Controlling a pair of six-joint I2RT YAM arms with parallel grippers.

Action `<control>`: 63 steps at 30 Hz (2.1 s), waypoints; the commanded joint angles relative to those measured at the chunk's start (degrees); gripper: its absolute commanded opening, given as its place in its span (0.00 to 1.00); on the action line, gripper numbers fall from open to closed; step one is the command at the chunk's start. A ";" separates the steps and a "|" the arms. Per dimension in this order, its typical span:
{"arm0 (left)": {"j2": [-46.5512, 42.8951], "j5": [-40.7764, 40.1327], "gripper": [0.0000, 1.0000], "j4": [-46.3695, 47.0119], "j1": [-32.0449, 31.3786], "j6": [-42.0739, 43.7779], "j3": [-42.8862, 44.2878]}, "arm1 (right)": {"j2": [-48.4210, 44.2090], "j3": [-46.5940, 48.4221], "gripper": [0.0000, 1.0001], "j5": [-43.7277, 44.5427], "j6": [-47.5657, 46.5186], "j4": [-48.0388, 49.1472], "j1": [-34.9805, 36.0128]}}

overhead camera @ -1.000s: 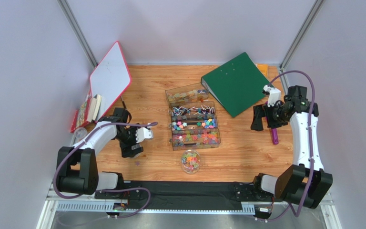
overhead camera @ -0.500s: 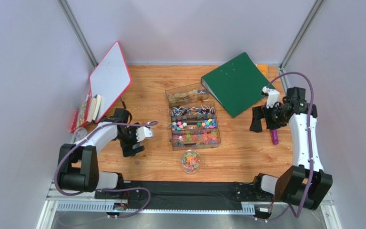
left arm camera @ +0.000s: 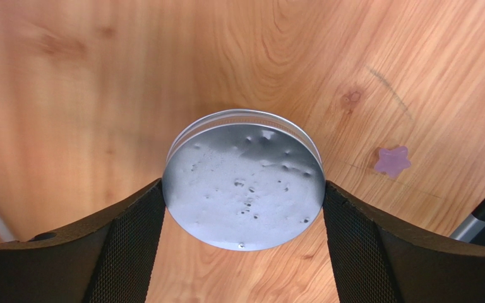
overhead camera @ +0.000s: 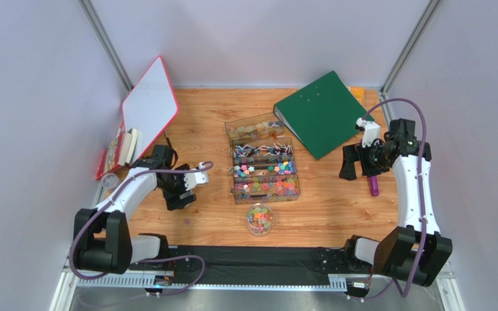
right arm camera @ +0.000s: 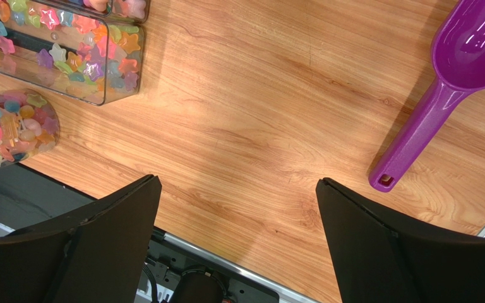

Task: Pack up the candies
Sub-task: Pick up the bottle lid at the center of the board, then close the bottle lid on the packing bottle.

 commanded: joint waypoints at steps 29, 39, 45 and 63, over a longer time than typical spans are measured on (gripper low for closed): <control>9.22 2.68 0.90 -2.34 -53.84 -21.14 32.21 | -5.97 -7.00 1.00 -1.32 -3.24 3.31 0.24; 12.30 3.21 0.89 0.38 -57.37 -27.11 30.63 | -7.47 -9.03 1.00 -0.61 -1.83 6.30 0.15; 14.67 3.03 0.90 1.87 -58.68 -28.96 30.02 | -8.69 -9.38 1.00 -0.88 -1.74 6.21 0.15; 13.10 -1.27 0.91 3.63 -59.13 -30.02 24.40 | -10.54 -9.82 1.00 -1.67 -1.13 5.95 0.15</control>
